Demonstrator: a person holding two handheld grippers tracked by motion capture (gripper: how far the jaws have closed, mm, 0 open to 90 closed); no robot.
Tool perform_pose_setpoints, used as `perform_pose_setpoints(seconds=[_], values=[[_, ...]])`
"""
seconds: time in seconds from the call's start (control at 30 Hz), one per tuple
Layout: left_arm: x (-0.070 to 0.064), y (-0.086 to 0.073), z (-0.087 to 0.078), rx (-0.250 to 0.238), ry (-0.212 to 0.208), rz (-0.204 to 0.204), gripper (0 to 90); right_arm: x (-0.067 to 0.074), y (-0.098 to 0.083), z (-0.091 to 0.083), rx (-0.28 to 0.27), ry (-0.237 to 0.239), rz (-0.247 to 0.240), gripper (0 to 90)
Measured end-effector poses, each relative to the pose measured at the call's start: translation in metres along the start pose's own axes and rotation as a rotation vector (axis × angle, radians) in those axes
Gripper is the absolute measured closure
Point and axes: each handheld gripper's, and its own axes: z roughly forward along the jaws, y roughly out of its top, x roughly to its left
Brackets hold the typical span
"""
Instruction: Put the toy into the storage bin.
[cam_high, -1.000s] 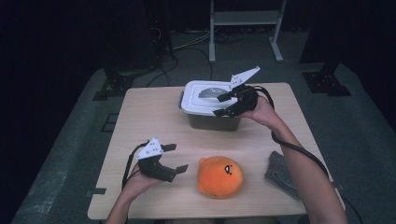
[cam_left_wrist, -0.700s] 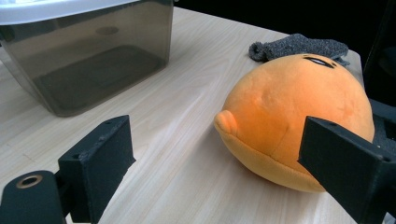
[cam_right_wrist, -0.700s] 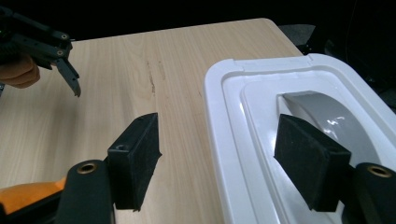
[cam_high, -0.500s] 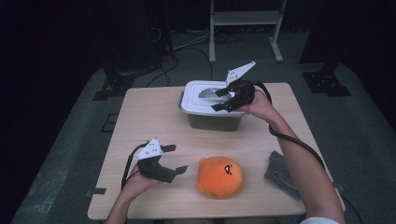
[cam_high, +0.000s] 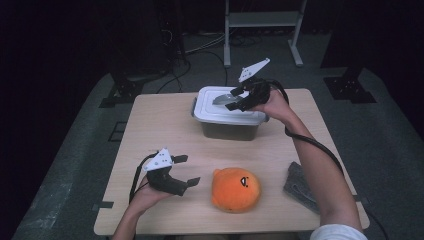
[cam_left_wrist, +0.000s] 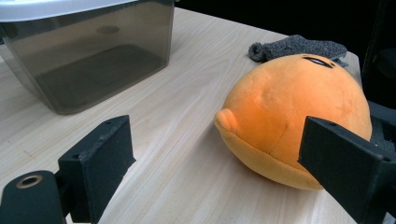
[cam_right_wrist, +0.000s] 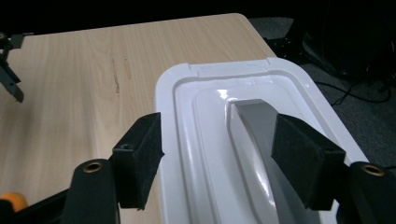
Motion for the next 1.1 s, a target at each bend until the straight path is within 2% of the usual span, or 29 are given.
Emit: perform_pose_setpoints(seconds=[0.5, 1.1], values=[[0.002, 0.001, -0.004, -0.020, 0.007, 0.002, 9.2, -0.021, -0.004, 0.013, 0.006, -0.031, 0.054, 32.2], [0.002, 0.001, -0.004, -0.021, -0.005, 0.001, 9.2, -0.033, -0.009, 0.026, 0.034, -0.056, 0.070, 33.0]])
